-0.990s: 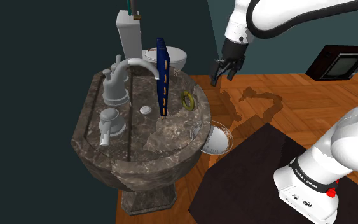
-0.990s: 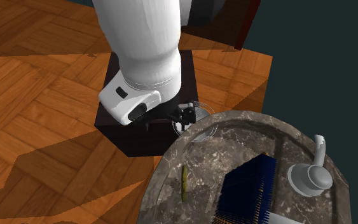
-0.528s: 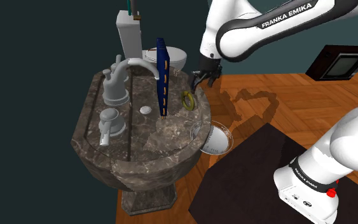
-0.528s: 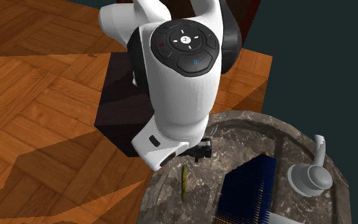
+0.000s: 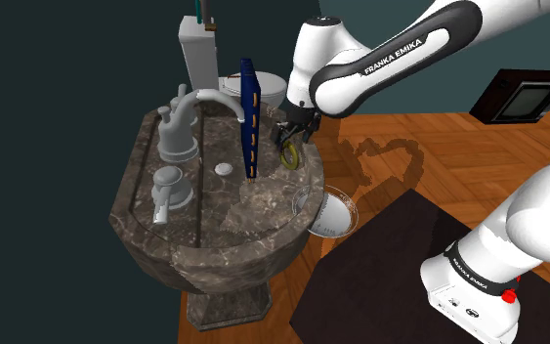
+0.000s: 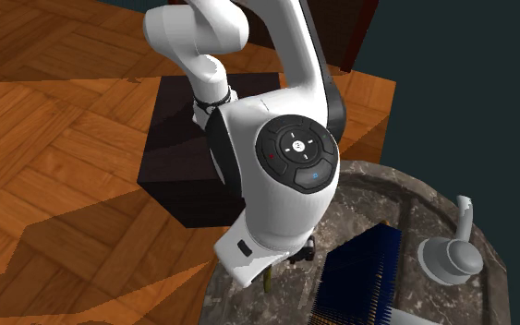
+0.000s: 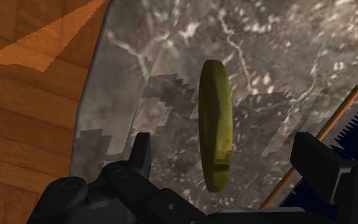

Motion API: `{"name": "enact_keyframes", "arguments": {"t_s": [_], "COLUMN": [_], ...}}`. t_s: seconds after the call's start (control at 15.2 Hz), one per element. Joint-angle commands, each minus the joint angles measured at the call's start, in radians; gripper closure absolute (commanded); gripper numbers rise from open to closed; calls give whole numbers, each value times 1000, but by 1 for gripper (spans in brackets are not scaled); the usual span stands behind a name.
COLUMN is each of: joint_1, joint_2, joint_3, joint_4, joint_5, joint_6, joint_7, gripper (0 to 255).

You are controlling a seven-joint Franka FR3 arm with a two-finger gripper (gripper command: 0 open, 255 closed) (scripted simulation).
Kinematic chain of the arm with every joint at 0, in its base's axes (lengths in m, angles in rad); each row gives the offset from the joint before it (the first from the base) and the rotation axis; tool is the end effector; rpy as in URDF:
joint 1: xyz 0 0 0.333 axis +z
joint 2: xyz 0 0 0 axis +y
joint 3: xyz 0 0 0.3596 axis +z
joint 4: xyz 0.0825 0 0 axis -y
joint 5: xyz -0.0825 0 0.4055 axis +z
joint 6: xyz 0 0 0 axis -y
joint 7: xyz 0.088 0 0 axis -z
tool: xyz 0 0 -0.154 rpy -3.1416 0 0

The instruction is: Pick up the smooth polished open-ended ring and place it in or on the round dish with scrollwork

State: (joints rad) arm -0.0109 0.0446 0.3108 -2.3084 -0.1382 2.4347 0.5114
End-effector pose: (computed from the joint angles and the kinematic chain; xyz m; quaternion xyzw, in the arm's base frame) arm 0.5218 0.1567 0.3163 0.9968 -0.0554 0.0546 0.0203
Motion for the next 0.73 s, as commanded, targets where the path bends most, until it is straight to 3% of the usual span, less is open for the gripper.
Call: {"name": "enact_keyframes", "arguments": {"t_s": [0.0, 0.66], "joint_1": [-1, 0], "joint_2": [23, 52], "joint_3": [-3, -7], "joint_4": [-5, -9], "joint_5": [-15, -35], "joint_6": [27, 58], "joint_7": [10, 24], "gripper": [0, 0]}}
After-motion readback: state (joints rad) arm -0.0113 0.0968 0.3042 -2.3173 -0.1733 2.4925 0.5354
